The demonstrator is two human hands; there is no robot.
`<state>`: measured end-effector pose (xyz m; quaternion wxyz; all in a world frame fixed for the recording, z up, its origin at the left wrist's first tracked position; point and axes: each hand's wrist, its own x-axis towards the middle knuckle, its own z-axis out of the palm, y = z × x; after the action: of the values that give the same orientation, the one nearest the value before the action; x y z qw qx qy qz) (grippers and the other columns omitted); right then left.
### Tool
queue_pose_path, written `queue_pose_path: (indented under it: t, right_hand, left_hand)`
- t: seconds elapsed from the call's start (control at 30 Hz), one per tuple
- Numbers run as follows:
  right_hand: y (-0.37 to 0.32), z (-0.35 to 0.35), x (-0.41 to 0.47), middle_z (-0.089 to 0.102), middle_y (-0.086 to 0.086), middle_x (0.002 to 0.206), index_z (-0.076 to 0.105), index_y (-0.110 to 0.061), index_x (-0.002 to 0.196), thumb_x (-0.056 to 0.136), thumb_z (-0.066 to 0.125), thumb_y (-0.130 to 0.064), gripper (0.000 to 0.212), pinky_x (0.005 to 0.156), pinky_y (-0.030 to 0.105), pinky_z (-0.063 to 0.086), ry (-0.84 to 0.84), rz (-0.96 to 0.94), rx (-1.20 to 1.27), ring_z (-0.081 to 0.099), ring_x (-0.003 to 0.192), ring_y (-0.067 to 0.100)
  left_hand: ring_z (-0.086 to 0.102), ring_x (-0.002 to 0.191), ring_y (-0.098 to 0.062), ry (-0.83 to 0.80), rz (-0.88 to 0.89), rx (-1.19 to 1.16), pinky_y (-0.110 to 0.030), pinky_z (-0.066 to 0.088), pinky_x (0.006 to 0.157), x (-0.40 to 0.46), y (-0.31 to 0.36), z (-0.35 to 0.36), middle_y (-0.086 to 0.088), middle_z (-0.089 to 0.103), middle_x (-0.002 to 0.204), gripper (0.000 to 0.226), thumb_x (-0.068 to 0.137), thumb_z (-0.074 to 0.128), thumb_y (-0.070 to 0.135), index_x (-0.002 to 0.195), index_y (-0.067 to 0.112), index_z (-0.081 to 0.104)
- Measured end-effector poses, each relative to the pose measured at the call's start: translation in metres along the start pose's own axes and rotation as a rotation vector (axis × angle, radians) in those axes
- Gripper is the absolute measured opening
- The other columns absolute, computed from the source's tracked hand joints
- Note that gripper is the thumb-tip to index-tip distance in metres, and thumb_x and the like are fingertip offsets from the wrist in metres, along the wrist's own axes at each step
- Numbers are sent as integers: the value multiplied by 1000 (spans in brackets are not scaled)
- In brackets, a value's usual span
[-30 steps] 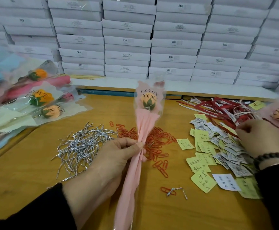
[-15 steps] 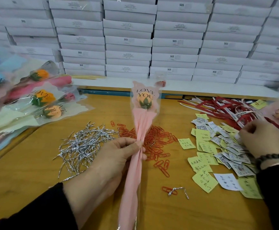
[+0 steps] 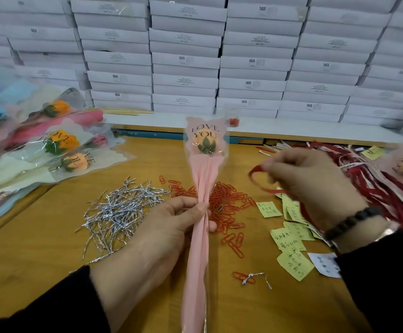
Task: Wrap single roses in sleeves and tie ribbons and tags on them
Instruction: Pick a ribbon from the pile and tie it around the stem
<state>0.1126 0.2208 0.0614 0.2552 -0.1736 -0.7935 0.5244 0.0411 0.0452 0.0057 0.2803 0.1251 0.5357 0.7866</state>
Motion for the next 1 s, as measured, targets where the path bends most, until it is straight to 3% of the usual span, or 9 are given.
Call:
queue_pose_path:
  t: [0.1, 0.2, 0.27, 0.33, 0.43, 0.6, 0.73, 0.9, 1.0]
  right_hand:
    - [3, 33, -14, 59, 0, 56, 66, -7, 76, 84, 63, -6, 8, 41, 6, 36, -234, 67, -35, 47, 39, -6]
    - [10, 55, -22, 65, 5, 68, 67, -6, 78, 84, 64, -6, 6, 67, 23, 56, -378, 102, -76, 60, 60, 6]
    - [13, 60, -24, 66, 7, 69, 67, -3, 78, 84, 63, -2, 7, 73, 30, 56, -409, 113, -11, 62, 64, 12]
    - [16, 61, -25, 64, 6, 64, 66, 0, 80, 84, 61, -1, 7, 59, 22, 55, -409, 134, 70, 59, 55, 8]
    - [18, 60, -26, 60, 1, 58, 66, -4, 79, 86, 61, -4, 8, 40, 11, 38, -395, 155, 108, 48, 39, 0]
    - [19, 64, -27, 61, 1, 57, 59, -14, 75, 84, 63, -7, 12, 37, 12, 35, -341, 114, 66, 47, 38, 3]
    - [18, 60, -25, 59, 0, 52, 48, -10, 80, 83, 62, 3, 19, 34, 14, 34, -318, 103, 109, 49, 36, 7]
    - [11, 51, -21, 62, 5, 62, 53, -8, 82, 83, 62, 4, 15, 39, 13, 39, -415, 71, 19, 49, 40, 6]
    - [8, 47, -21, 61, 13, 71, 54, -3, 86, 80, 62, 8, 15, 48, 17, 47, -438, 56, 31, 54, 49, 12]
  left_hand:
    - [61, 48, -14, -22, 19, 19, -18, 50, 47, -1, 1, 1, -13, 61, 63, 4, 82, 56, 0, 83, -1, 60]
    - [61, 48, -14, -35, 49, 38, -18, 52, 49, -2, 1, 0, -15, 62, 60, 7, 78, 58, 1, 84, -2, 61]
    - [62, 49, -15, -49, 51, 40, -19, 53, 49, -1, 2, 0, -15, 62, 61, 13, 73, 60, 3, 85, -3, 62]
    - [62, 49, -15, -66, 49, 31, -19, 53, 49, -1, 3, 0, -15, 62, 62, 15, 70, 60, 4, 84, -3, 61]
    - [63, 50, -16, -88, 53, 24, -20, 54, 50, -1, 3, 0, -16, 62, 63, 12, 71, 60, 2, 82, -3, 61]
    - [64, 53, -18, -77, 116, 158, -24, 57, 57, 1, 2, -4, -16, 64, 63, 12, 77, 61, 2, 88, -4, 62]
    - [60, 64, -22, -27, 182, 317, -29, 50, 67, 3, -2, -5, -29, 63, 79, 11, 83, 60, 1, 91, -5, 63]
    - [53, 72, -26, -38, 204, 390, -29, 46, 68, 4, -3, -5, -30, 60, 84, 8, 82, 62, 5, 87, -1, 65]
    - [55, 66, -18, -63, 189, 419, -21, 47, 61, 4, -2, -7, -19, 60, 76, 4, 82, 63, 5, 81, 3, 67]
